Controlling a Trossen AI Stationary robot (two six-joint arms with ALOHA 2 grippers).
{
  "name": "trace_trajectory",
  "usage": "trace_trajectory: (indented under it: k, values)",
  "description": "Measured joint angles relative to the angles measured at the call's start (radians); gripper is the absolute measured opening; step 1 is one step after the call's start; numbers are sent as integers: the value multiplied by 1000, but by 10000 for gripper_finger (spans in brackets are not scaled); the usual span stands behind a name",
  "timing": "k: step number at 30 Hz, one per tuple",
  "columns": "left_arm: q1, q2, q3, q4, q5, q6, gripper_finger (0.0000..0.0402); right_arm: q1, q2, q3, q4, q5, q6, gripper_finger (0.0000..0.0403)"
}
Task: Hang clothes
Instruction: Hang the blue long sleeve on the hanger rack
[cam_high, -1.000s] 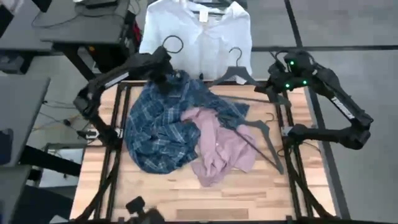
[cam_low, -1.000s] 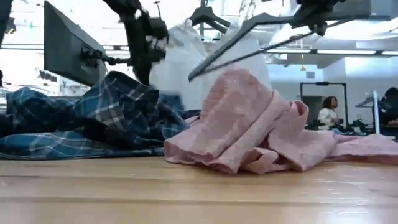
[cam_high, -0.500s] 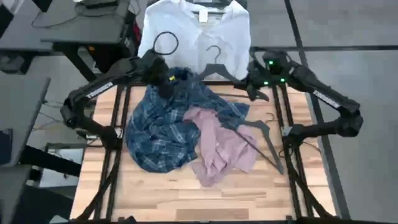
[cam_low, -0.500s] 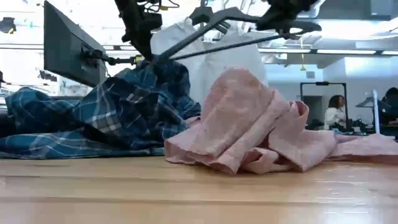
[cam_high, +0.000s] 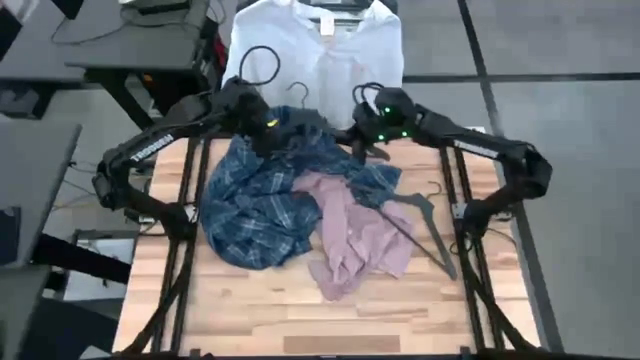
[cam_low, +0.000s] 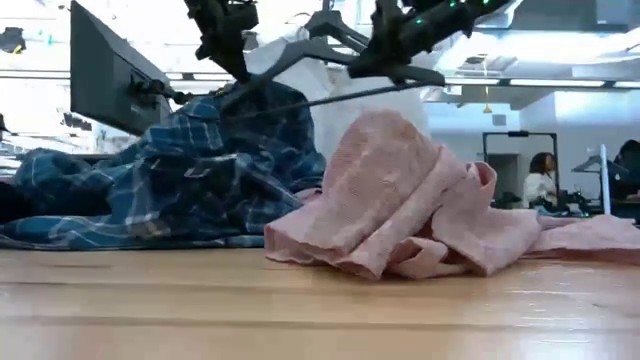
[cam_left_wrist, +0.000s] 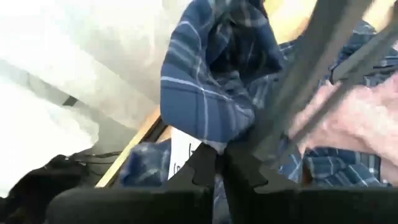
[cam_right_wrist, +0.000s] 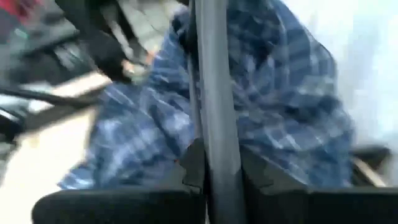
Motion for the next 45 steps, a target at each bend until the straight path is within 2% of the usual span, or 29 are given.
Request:
trace_trajectory:
  k: [4, 10, 14, 21, 26, 31, 33, 35, 38, 42, 45]
  values:
    - [0, 0, 0, 16, 2, 1, 0, 39, 87, 0, 61, 10, 50, 26]
    - [3, -2, 0, 25, -17, 24, 0, 101, 218, 0, 329, 114, 151, 26]
    - [3, -2, 0, 23, -23, 27, 0, 138, 313, 0, 447, 187, 209, 26]
    - [-2, -1, 0, 30, 18, 74, 0, 194, 463, 0, 604, 210, 334, 25]
    - [-1, -1, 0, -8, 22, 156, 16, 202, 475, 0, 603, 213, 337, 25]
    - [-1, 2, 1, -33, 98, 195, 82, 183, 469, 0, 601, 208, 330, 25]
    - [-1, -3, 1, -35, 93, 196, 110, 172, 469, 0, 602, 207, 330, 25]
    - [-1, -20, 1, -40, 46, 196, 130, 166, 469, 0, 601, 207, 330, 25]
    - [-1, -54, 1, -35, -29, 205, 140, 166, 468, 0, 601, 212, 330, 25]
    - [4, -84, 2, -101, -27, 216, 141, 168, 468, 0, 600, 209, 327, 25]
    - [24, -98, 2, -181, -44, 149, 141, 167, 468, 0, 601, 207, 326, 25]
